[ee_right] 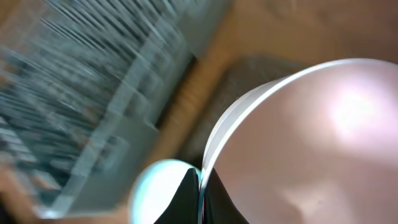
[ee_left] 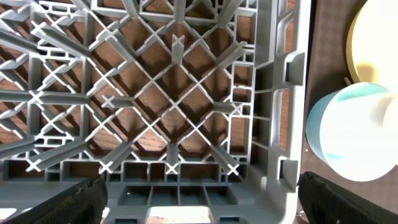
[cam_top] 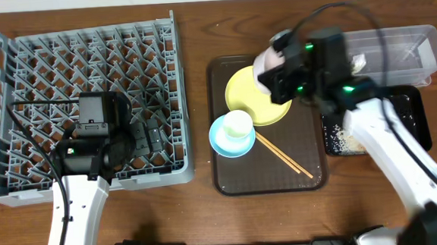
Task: Sort waste into correct bins and load items into the dishwasher rack
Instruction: 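Carry the pink bowl back and set it on the yellow plate, then grasp the white cup from the blue bowl with the right gripper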
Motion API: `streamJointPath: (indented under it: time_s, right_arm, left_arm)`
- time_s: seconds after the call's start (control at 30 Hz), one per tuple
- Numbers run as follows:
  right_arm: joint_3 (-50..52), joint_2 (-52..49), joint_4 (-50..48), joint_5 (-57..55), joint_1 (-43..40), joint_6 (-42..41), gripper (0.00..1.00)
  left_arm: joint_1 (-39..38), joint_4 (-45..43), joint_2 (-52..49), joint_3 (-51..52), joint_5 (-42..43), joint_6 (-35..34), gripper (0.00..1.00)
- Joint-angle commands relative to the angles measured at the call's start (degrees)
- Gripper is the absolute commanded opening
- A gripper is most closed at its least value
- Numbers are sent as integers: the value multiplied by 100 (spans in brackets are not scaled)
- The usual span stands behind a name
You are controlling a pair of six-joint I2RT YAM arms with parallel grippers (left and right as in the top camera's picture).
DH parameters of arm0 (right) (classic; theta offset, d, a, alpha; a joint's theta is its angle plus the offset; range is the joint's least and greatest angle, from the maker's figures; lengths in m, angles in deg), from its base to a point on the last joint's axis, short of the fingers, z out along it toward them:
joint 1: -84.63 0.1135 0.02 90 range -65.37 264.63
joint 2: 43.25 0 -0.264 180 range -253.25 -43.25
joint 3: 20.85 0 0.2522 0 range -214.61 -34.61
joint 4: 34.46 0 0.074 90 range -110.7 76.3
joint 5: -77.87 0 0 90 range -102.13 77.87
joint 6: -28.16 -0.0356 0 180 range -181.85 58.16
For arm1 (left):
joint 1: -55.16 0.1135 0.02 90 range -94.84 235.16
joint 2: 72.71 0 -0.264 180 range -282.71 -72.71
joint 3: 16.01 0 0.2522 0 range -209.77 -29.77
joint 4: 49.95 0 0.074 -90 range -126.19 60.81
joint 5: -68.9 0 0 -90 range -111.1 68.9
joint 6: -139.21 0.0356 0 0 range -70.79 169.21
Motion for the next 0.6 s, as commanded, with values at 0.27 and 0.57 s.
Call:
streamJointPath:
  time_s: [0.27, 0.57]
  right_arm:
    - [-39, -1604, -125, -951, 490, 732, 3]
    - [-251, -1602, 140, -1003, 514, 730, 34]
  left_arm:
    - [-17, 13, -7, -109, -9, 11, 100]
    - [-17, 15, -7, -109, -9, 11, 100]
